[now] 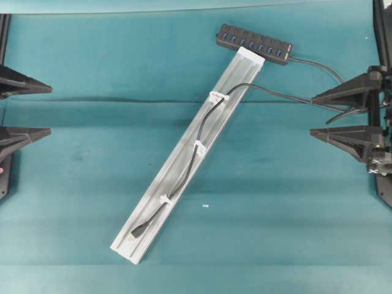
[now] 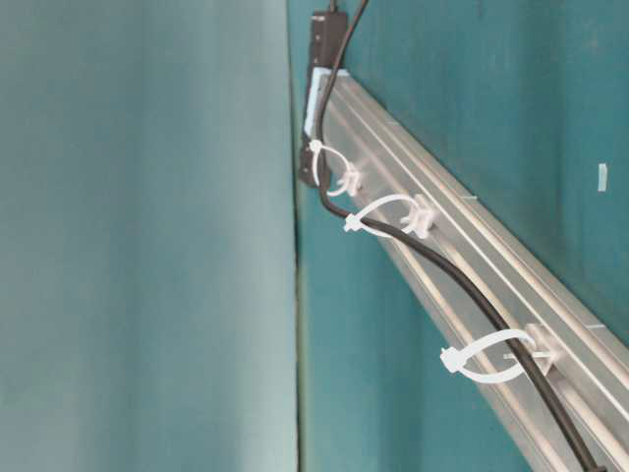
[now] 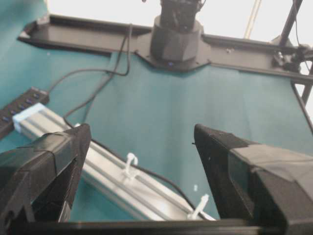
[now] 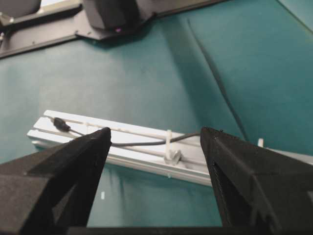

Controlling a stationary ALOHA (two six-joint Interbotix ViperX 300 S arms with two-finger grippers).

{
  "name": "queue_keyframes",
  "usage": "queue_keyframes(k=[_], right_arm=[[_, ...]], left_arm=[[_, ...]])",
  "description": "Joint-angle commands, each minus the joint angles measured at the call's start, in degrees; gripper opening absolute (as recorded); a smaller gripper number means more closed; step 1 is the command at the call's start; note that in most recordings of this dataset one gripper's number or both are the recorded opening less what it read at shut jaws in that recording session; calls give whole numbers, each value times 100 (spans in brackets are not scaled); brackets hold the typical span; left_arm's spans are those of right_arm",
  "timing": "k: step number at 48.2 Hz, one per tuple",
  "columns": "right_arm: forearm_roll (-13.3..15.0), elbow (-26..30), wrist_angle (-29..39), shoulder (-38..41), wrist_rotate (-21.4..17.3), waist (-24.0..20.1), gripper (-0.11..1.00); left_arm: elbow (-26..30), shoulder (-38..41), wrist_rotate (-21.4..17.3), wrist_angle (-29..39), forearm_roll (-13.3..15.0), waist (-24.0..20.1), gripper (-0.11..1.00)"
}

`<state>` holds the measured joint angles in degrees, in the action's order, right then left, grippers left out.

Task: Pass the USB cable through three rings with both arms.

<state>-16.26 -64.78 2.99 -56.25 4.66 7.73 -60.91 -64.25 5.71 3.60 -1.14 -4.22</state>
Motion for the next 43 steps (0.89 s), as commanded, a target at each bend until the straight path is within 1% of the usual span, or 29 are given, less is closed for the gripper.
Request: queue_keyframes(k=[1, 12, 18, 26, 43], right_arm=[[-9, 18, 9, -35, -53, 9, 83], [-9, 18, 167, -229, -53, 18, 83], [-9, -9, 246, -334, -132, 18, 83], [-9, -44, 272, -352, -246, 18, 83], [0, -70, 272, -360, -255, 114, 83]], left_arm=[[35, 0, -9, -26, -35, -18, 93], [-62, 18, -9, -53, -35, -18, 93], [-53, 18, -9, -53, -35, -18, 93], [-62, 18, 26, -62, -35, 0, 93], [-123, 35, 44, -26, -35, 9, 93]])
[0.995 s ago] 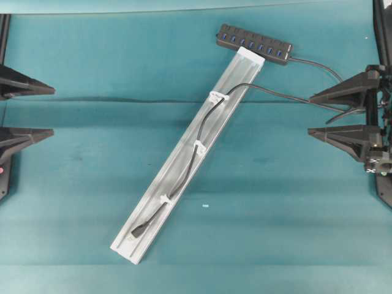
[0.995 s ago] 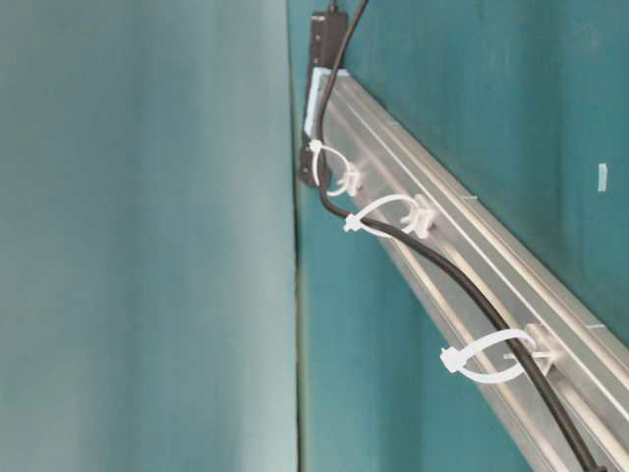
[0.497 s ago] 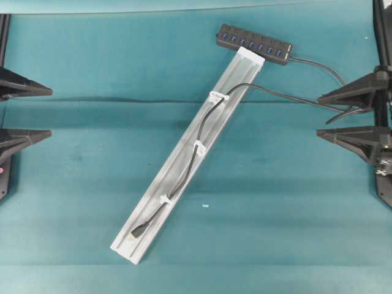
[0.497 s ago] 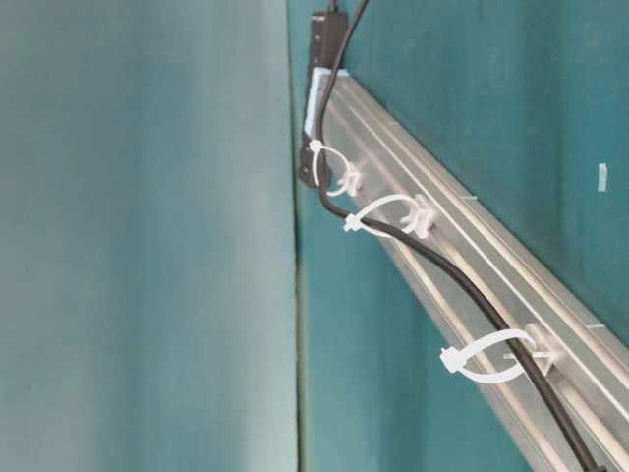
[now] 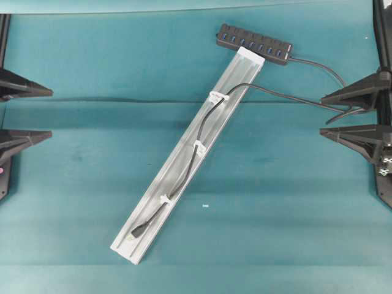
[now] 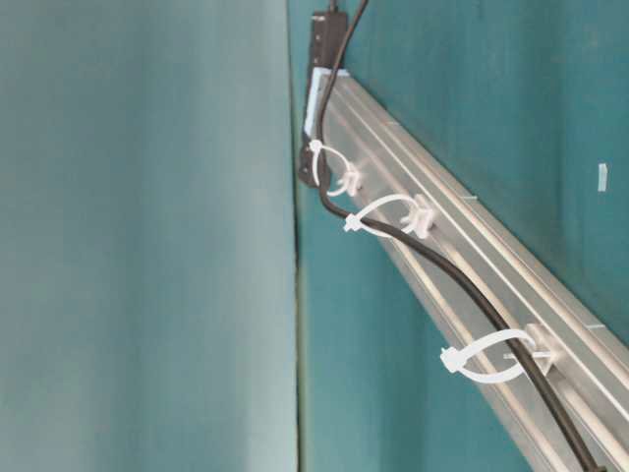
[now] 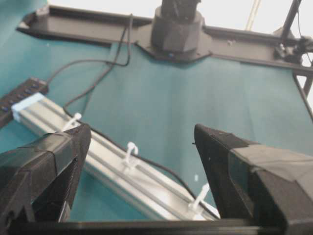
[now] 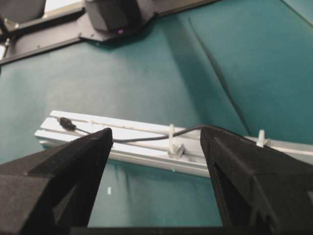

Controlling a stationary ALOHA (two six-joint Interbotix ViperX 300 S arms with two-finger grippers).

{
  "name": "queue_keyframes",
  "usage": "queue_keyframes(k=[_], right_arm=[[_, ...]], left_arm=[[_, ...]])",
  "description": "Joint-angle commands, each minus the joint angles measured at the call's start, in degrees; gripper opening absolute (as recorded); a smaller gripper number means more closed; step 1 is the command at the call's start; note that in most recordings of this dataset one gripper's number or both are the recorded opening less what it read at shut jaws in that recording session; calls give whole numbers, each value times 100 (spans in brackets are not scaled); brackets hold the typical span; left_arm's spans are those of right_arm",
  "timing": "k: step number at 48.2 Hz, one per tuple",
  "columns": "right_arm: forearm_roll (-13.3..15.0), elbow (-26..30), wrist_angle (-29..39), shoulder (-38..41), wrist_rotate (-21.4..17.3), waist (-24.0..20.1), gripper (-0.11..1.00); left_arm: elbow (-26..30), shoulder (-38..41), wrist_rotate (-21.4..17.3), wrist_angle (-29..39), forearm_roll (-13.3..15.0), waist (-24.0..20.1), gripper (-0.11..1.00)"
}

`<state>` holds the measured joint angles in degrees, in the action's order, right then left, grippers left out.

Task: Pass the USB cable through three rings with both arms.

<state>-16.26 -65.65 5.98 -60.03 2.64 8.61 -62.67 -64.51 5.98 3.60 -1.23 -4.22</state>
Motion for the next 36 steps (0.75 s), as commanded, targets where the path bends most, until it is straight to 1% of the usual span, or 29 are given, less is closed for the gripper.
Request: queue_keyframes(k=[1, 28, 36], right_arm=[[0, 18, -26, 18, -53, 18, 83], [18, 9, -70, -9, -62, 26, 83], [18, 9, -26, -53, -53, 26, 83]], left_arm=[[53, 62, 26, -26, -26, 18, 93], [70, -26, 44, -132, -26, 9, 93], [62, -9, 114, -132, -26, 9, 93]])
